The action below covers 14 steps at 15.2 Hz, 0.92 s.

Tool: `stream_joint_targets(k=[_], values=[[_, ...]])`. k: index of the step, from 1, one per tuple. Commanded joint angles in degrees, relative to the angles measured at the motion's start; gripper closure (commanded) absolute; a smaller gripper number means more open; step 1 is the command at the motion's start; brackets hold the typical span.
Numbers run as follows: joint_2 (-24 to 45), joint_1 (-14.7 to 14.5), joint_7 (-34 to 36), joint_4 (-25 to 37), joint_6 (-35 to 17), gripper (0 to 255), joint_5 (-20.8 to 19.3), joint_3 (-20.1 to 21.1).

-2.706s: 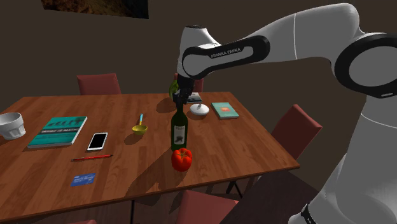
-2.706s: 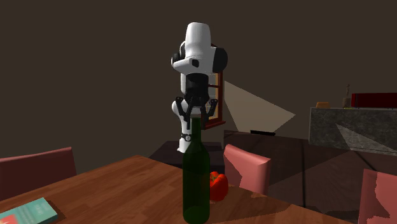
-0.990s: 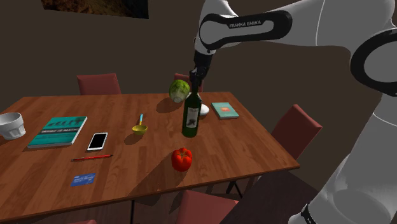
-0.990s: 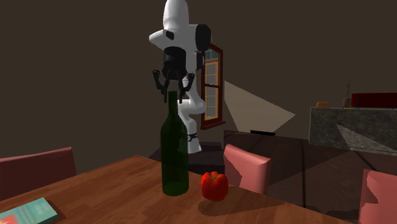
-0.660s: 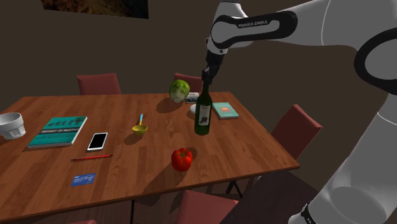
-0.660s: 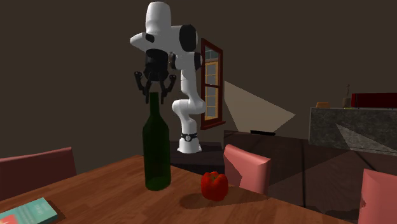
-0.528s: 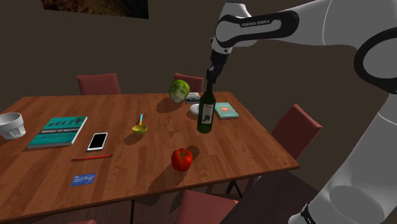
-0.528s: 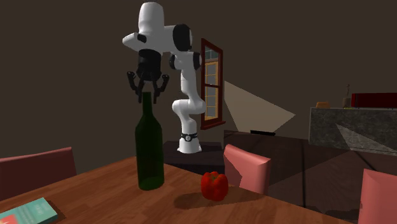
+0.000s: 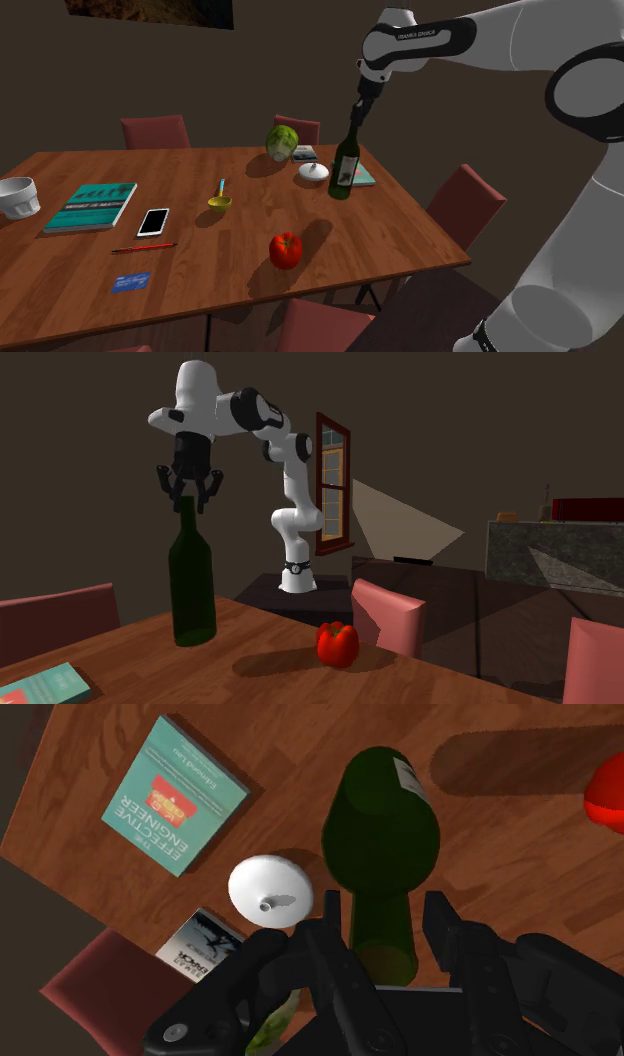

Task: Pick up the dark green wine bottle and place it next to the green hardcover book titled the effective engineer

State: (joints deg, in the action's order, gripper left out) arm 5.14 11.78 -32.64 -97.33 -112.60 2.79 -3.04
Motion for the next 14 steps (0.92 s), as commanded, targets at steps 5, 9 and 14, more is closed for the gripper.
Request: stream_joint_targets(k=[5, 9, 14], values=[[2.9, 4.4, -8.0, 3.9, 1.5, 255, 2.0, -3.2], [5.9, 7.6, -13.3, 8.1, 3.0, 255, 3.6, -5.1], [11.1, 11.9, -19.5, 15.3, 5.7, 255, 5.8, -7.1]])
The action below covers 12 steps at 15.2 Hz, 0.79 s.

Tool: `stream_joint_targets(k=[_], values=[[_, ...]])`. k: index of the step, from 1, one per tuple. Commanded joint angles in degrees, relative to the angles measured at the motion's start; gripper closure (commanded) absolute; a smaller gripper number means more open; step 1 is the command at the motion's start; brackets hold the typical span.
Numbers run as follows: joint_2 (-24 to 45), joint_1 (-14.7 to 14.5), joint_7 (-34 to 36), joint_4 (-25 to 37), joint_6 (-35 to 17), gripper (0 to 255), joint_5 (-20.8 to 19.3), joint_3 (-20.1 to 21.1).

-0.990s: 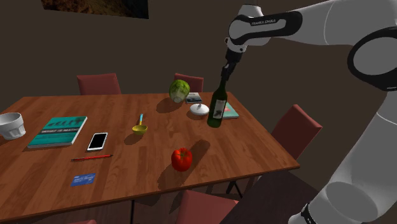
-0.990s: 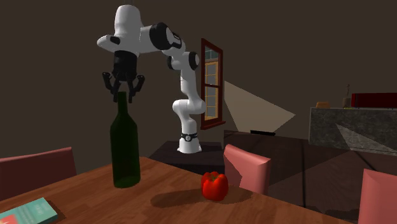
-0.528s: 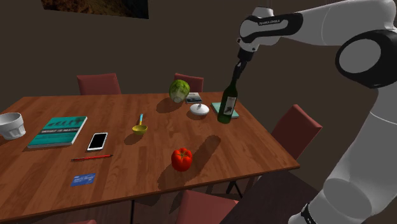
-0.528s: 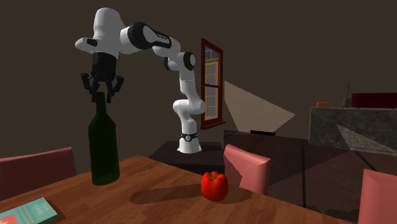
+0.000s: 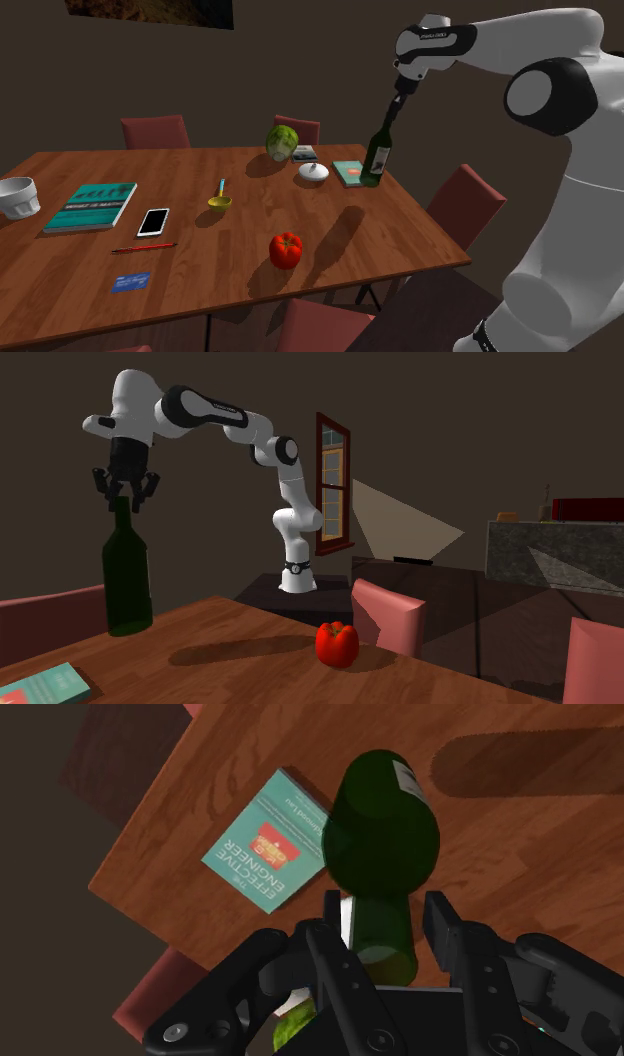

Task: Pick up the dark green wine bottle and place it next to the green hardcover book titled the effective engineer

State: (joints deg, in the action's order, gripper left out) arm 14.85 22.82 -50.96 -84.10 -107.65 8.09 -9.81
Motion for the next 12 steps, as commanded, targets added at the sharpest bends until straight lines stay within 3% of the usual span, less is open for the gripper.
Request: stream_joint_targets(k=[1, 7, 11, 12], values=[[2.7, 1.8, -2.4, 3.9, 1.5, 255, 1.0, -0.7], [12.1, 8.1, -8.7, 17.9, 7.1, 255, 4.0, -2.0], [21.5, 13.4, -11.7, 33.2, 13.4, 255, 6.2, -2.1], [20.9, 13.2, -11.8, 31.5, 12.2, 255, 6.1, -2.1]])
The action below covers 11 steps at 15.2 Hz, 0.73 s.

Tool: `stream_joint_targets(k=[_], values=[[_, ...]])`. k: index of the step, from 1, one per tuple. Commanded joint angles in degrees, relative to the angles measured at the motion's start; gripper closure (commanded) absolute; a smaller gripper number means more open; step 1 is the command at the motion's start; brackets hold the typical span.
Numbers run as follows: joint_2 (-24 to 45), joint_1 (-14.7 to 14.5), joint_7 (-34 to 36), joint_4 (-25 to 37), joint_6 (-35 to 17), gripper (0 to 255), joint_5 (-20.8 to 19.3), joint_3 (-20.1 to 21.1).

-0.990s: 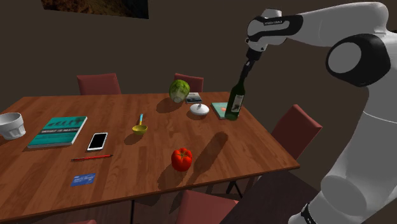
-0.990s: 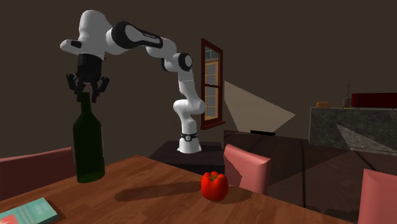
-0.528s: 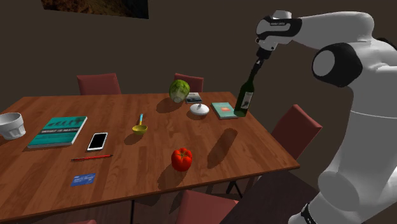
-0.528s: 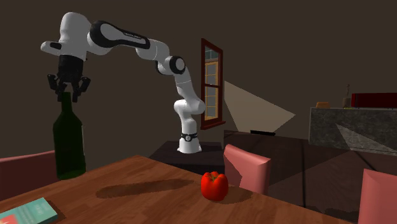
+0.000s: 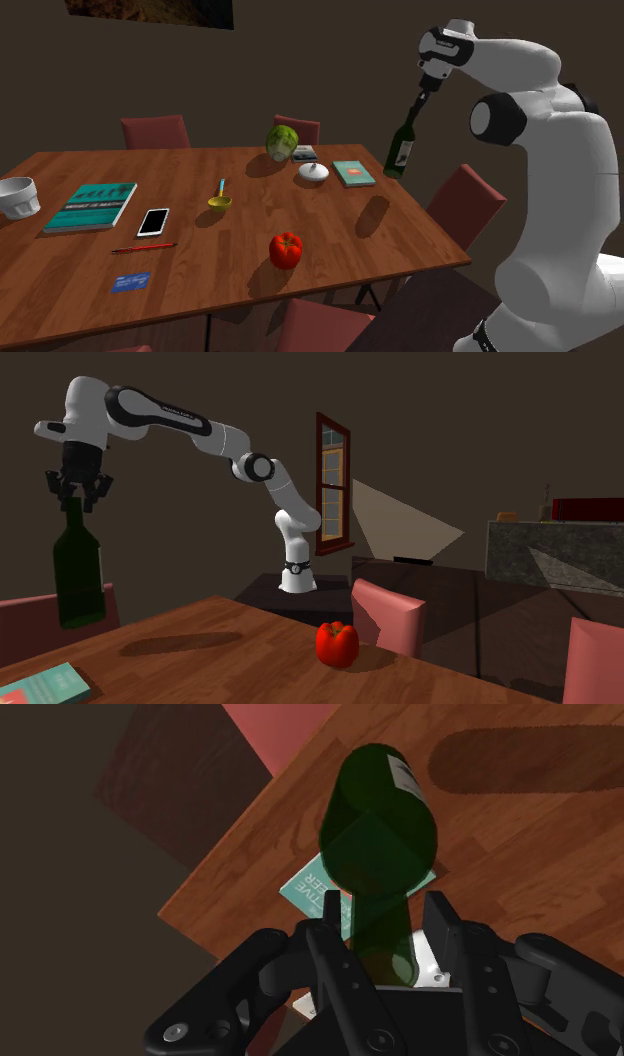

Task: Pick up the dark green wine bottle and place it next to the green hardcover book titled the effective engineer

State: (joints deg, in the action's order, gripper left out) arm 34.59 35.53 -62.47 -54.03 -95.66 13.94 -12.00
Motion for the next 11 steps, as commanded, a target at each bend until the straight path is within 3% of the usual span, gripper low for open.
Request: stream_joint_targets(k=[1, 11], values=[[0.7, 0.3, -0.5, -0.1, -0.8, 255, 0.2, 0.0], [-1.6, -1.0, -1.9, -11.8, -10.0, 255, 0.1, -0.1]])
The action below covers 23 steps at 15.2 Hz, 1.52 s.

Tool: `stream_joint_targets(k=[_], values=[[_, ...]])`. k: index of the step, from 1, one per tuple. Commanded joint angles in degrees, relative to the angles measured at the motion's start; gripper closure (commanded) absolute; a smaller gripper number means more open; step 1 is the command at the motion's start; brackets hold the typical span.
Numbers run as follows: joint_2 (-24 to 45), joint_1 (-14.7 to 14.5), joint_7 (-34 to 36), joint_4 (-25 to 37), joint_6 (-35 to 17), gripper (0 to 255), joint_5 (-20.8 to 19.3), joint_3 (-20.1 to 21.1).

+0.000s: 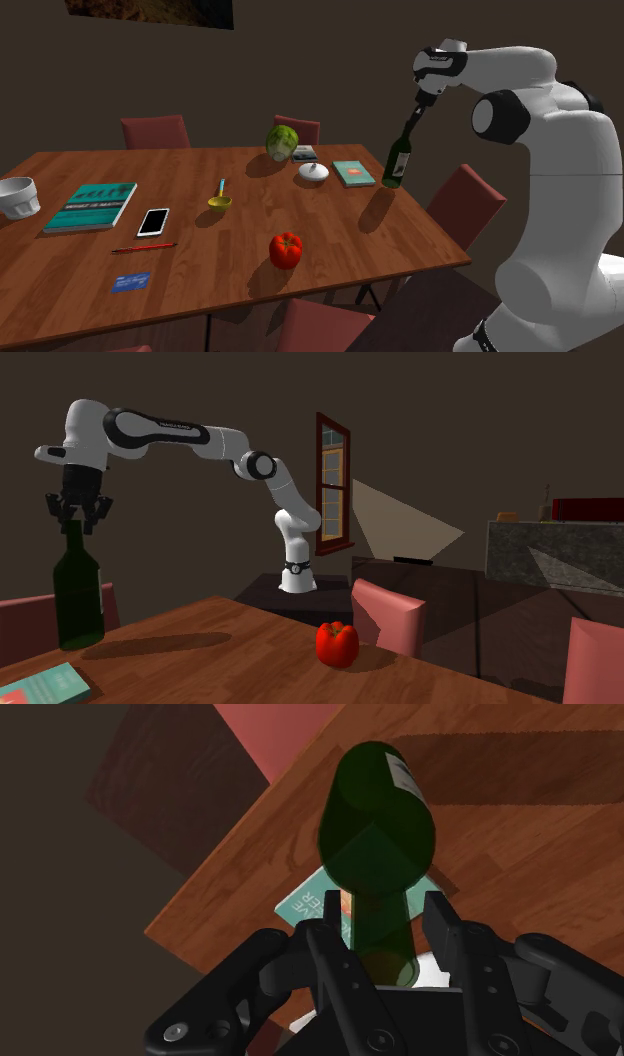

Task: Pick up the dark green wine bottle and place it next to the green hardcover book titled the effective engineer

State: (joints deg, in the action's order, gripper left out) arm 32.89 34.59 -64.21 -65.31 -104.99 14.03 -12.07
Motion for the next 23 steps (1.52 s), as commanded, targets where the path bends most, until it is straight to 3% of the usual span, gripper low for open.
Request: stream_joint_targets(k=[1, 10, 11, 16, 20, 23], values=[[0.0, -0.1, -0.3, -1.4, -1.5, 255, 0.1, 0.0], [-0.1, -0.2, -0.4, -2.7, -2.6, 255, 0.1, 0.0], [-0.1, -0.2, -0.4, -2.7, -2.6, 0, 0.1, 0.0], [-0.1, -0.2, -0.4, -2.7, -2.6, 0, 0.1, 0.0], [-0.8, 0.7, 0.1, 3.4, 4.1, 0, -0.1, -0.2], [-0.8, 0.7, 0.1, 3.4, 4.1, 0, -0.1, -0.2]])
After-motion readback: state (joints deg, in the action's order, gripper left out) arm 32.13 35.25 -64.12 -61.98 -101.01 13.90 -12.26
